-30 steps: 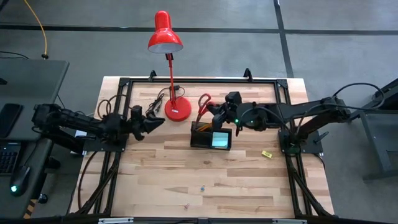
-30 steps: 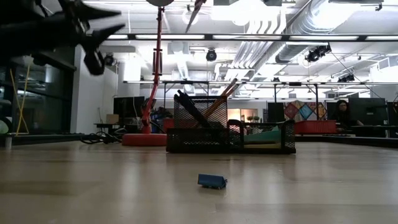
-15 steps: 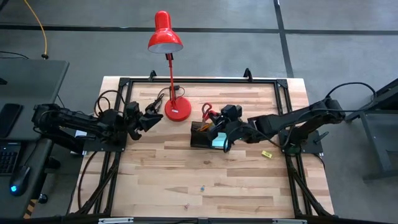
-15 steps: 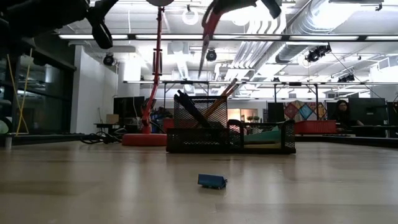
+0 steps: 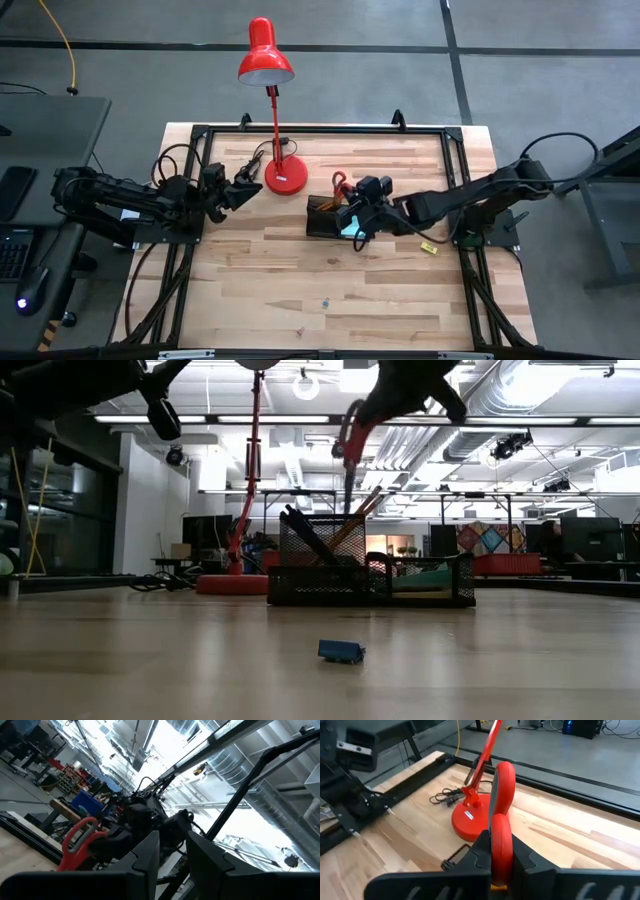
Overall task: Pick and place office supplies into organizer
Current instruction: Put the red scissors into the black desk organizer
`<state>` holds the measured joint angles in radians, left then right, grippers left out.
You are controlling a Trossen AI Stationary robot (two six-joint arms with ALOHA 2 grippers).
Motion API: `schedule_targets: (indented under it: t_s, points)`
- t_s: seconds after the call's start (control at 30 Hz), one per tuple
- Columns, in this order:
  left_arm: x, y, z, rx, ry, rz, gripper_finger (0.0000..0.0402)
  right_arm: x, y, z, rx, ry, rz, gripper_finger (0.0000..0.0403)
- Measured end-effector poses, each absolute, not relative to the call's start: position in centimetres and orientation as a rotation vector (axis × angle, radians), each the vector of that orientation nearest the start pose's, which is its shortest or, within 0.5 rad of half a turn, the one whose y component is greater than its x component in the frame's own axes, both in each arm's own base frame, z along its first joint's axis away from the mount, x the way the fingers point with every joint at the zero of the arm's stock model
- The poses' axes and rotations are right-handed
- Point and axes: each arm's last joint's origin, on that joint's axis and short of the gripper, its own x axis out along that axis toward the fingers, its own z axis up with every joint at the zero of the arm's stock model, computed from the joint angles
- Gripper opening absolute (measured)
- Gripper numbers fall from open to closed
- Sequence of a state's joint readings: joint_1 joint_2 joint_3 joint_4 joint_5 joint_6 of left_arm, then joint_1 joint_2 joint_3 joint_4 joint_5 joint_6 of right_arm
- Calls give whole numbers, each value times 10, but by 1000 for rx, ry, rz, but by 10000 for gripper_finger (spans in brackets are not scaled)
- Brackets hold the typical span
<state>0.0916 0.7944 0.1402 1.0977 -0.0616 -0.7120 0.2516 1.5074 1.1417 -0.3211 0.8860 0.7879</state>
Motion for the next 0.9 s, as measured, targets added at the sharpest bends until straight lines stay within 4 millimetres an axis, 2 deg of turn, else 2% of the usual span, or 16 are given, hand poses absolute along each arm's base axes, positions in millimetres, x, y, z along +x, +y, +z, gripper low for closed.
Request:
schedule_targets:
  t_s: [0.27, 0.7, 0.9]
  points:
    - [152, 16, 232, -704, -483, -7, 88, 319, 59, 261, 362, 339, -770, 0]
    - [152, 16, 232, -706, -486, 0, 88, 341, 66, 228, 368, 407, -718, 3]
    - [152, 16, 232, -706, -486, 0, 88, 343, 66, 224, 358, 430, -706, 2]
